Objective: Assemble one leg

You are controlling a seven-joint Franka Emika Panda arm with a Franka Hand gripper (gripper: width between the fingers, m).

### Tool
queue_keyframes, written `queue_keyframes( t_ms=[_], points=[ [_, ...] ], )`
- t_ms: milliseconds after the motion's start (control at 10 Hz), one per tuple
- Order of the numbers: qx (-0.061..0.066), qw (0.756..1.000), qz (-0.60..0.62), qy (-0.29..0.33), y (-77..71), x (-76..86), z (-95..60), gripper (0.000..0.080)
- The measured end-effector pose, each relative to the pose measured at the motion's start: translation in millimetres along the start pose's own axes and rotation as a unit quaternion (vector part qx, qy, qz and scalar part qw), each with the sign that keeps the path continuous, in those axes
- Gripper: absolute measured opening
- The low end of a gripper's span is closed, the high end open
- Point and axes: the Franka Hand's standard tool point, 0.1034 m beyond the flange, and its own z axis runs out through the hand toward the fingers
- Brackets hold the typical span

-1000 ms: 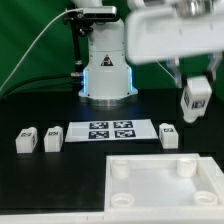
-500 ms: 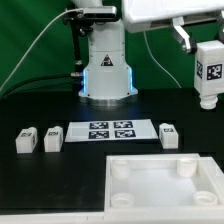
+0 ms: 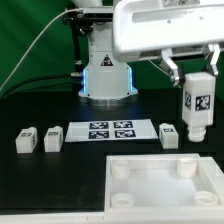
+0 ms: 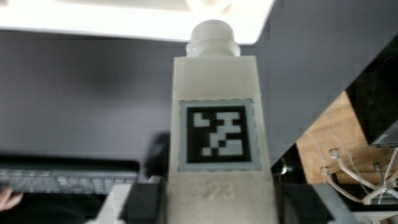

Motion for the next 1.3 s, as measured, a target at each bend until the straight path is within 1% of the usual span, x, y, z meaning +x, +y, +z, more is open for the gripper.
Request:
queue_keyframes(
  t_ms=[100, 200, 300, 600, 700, 800, 900, 1000, 1100, 1300],
  points=[
    [-0.006, 1.000, -0.011, 0.008, 7.4, 2.0, 13.5, 0.0291],
    [-0.003, 1.000, -0.009, -0.013, 7.9, -2.8, 22.4, 0.0291],
    [-0.003, 1.000, -0.010, -0.006, 7.1, 0.6, 19.4, 0.0291],
    [-0.003, 1.000, -0.011, -0.009, 6.1, -2.7, 21.4, 0.0291],
    [0.001, 1.000, -0.013, -0.005, -1.2, -9.9, 27.1, 0.0291],
    [0.008, 1.000, -0.015, -0.020, -10.1, -26.0, 39.3, 0.0291],
    [0.010, 0.999, -0.014, -0.028, -10.8, -33.3, 46.2, 0.0291],
    [0.013, 0.999, -0.013, -0.034, -13.4, -38.3, 49.7, 0.0291],
    [0.016, 0.999, -0.016, -0.038, -18.7, -43.6, 52.6, 0.0291],
    [0.015, 0.999, -0.014, -0.047, -15.4, -52.1, 57.3, 0.0291]
  ],
)
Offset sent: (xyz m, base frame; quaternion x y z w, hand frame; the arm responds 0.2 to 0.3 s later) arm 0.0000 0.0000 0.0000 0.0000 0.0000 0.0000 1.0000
